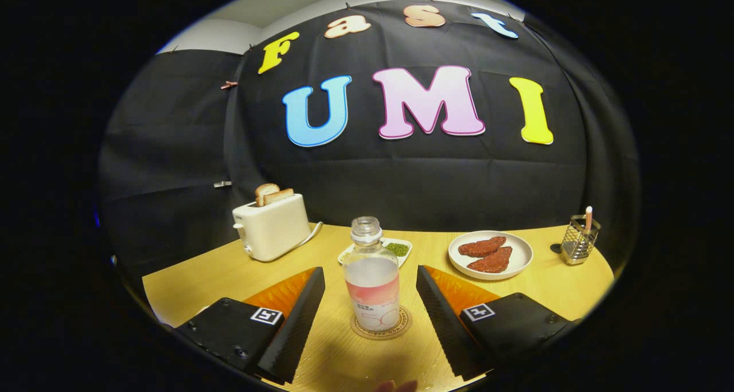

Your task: Take the bottle from table, then pour the juice into the cup, finally place the bottle on the coaster

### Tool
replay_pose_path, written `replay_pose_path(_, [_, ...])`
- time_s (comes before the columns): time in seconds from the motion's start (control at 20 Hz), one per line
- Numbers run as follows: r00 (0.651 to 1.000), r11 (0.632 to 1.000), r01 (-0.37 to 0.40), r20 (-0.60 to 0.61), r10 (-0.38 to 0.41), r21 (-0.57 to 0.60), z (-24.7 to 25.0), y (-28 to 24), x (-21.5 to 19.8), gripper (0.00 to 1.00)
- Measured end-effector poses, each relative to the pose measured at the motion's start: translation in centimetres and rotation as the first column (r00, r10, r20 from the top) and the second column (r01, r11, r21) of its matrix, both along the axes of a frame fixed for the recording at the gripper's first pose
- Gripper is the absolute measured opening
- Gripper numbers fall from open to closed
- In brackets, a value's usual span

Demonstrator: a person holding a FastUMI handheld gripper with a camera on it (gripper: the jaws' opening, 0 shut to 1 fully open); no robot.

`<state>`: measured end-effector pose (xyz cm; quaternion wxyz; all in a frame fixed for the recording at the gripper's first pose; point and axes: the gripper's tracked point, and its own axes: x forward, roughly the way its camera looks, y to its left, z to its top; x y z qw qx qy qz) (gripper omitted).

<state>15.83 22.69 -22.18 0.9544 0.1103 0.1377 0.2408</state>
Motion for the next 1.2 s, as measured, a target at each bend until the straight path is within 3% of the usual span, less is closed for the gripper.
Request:
replay_pose_path(0.6, [0.993, 0.999, -0.024, 0.118, 0.027, -0.026, 14.4, -6.3, -8.9, 0.97])
replay_pose_path(0.85, [0.993, 0.999, -0.017, 0.117, 0.023, -0.048, 16.9, -8.1, -11.9, 0.97])
replay_pose_path(1.2, [0.988, 0.995, 0.084, 0.133, -0.076, -0.057, 18.4, -12.4, -14.0, 0.96])
